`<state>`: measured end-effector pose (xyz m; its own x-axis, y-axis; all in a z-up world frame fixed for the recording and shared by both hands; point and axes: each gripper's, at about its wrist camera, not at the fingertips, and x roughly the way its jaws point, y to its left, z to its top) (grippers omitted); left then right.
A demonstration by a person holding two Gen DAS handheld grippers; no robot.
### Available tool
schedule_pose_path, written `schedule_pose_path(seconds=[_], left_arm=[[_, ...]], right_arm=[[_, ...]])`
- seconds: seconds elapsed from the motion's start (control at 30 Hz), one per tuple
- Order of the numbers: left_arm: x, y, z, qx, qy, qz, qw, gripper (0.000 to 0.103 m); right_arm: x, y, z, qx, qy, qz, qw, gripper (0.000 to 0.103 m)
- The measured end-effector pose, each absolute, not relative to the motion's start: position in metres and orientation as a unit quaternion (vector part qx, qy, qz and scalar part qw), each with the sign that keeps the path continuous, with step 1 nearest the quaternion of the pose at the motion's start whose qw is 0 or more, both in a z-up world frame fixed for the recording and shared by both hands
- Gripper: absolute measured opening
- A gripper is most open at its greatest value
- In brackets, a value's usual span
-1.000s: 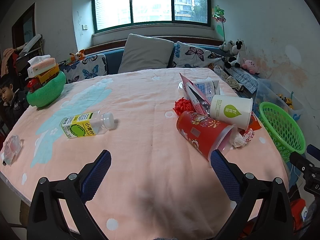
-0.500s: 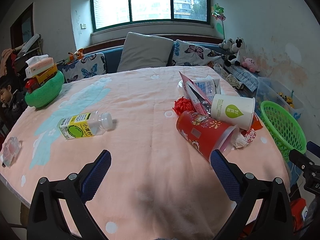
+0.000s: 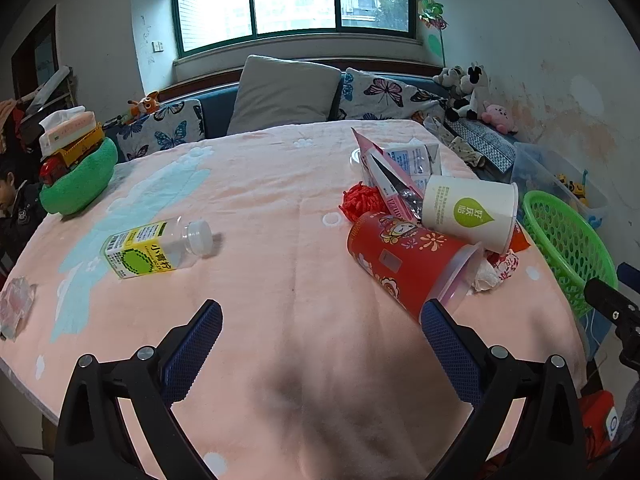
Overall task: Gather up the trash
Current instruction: 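Grasp the red cup with the left tool while the right tool grasps the white cup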
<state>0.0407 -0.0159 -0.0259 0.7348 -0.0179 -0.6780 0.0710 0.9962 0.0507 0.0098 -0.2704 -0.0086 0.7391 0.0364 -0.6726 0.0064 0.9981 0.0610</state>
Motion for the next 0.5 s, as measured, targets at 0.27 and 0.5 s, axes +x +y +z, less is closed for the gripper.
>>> schedule_pose_path(seconds=[0.27,0.5], left_arm=[[0.052,-0.030,-0.035,0.047,0.373,-0.052,0.925,0.097],[0.068,-0.053,-0.051,0.061,0.389,-0.090,0.915,0.095]], right_arm=[[0.022,-0.273,-0.008,0.023,0.357,0.018,0.934,0.099],[0.035,-0.278,-0.004,0.031,0.351,0.052,0.934,0.098]])
